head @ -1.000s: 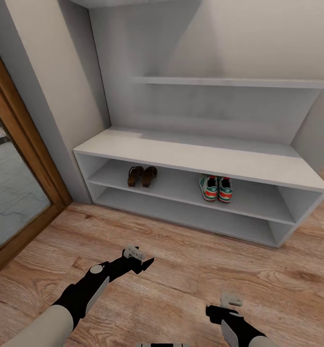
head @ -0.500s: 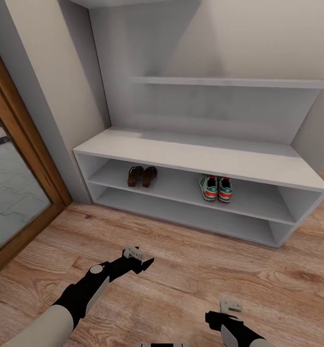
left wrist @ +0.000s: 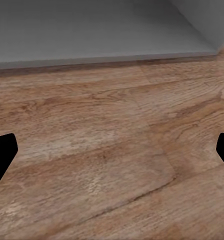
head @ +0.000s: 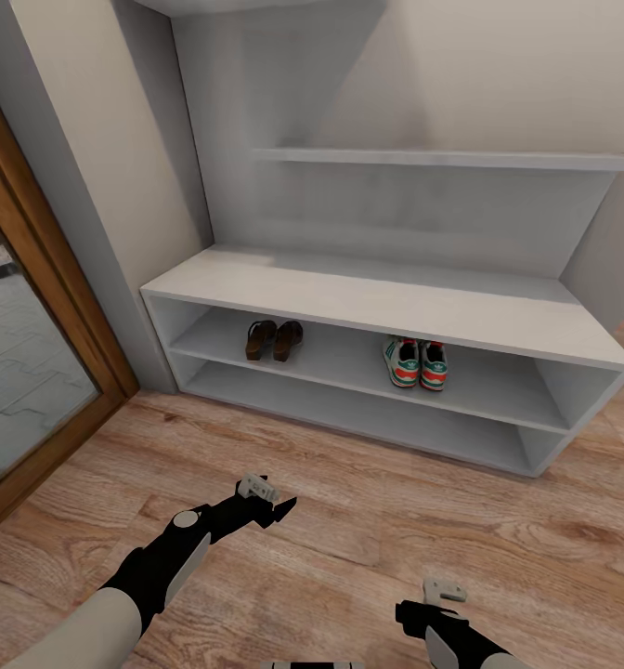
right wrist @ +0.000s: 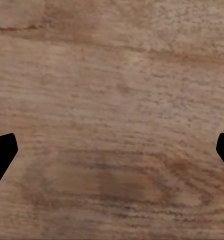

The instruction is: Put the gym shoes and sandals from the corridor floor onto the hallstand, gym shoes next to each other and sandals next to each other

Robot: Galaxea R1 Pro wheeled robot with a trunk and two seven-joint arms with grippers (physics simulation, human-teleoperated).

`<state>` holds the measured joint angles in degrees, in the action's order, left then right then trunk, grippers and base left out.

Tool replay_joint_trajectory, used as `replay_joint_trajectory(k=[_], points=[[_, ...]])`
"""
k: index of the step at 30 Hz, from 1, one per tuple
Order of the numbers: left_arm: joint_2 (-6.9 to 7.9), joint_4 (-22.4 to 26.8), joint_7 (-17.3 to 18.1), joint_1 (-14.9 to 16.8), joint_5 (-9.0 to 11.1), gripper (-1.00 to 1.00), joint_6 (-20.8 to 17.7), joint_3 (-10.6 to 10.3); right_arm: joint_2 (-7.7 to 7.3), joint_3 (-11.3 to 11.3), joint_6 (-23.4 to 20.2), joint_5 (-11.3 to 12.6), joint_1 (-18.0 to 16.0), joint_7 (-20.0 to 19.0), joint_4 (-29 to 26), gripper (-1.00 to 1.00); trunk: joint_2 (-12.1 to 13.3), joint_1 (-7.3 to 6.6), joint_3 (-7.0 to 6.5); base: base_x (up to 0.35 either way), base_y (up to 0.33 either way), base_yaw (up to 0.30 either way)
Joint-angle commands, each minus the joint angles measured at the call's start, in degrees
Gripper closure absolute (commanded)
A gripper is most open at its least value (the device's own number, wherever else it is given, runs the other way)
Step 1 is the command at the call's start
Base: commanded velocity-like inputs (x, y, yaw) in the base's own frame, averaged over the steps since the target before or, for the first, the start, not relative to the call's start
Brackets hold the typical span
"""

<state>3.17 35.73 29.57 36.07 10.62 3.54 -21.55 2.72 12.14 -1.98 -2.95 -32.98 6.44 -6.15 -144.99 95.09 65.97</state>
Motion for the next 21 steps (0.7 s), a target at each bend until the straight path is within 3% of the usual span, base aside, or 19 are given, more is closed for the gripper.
replay_joint_trajectory(k=[1,21], points=[[0.08,0.0,-0.1,0.1,0.5,-1.0,0.2,-0.4,0.03,0.3,-0.2,-0.3,0.0,0.2,-0.1,-1.0,0.0,-0.01,0.04,0.0,0.0,0.0],[0.09,0.0,0.0,0.1,0.5,-1.0,0.2,-0.2,0.08,0.3,-0.2,-0.3,0.0,0.2,-0.1,-1.0,0.0,-0.01,0.04,0.0,0.0,0.0]])
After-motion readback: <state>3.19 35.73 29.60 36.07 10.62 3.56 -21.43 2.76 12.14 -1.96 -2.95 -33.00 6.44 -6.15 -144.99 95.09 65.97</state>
